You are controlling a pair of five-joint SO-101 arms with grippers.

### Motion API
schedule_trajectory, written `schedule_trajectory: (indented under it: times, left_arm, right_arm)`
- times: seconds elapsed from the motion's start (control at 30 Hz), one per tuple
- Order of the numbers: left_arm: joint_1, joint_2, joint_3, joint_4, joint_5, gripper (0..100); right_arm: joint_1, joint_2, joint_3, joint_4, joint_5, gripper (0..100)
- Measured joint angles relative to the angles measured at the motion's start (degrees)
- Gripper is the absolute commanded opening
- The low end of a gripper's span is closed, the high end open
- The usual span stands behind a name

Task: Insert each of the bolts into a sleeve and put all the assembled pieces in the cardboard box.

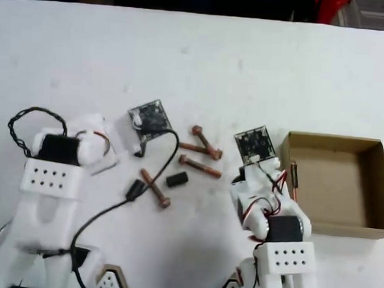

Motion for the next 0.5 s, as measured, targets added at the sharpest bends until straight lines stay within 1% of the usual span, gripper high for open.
schedule_trajectory:
  times: [0.13, 0.27, 0.37, 0.5]
  left_arm:
    - [0.18, 7.47, -0.70, 0.00, -1.49, 2]
    - [0.62, 18.99, -6.24, 0.00, -3.43, 2]
    - [2.99, 24.35, -8.88, 1.14, -7.47, 2]
    - [7.47, 25.41, -9.41, 2.99, -14.86, 2]
  right_arm:
    - [2.37, 0.00, 0.00, -1.32, 0.00, 2.4]
    - [2.29, 0.00, 0.00, -1.49, 0.00, 2.4]
    - [2.29, 0.00, 0.00, -1.67, 0.00, 2.4]
    - [2.29, 0.00, 0.00, -1.67, 0.00, 2.5]
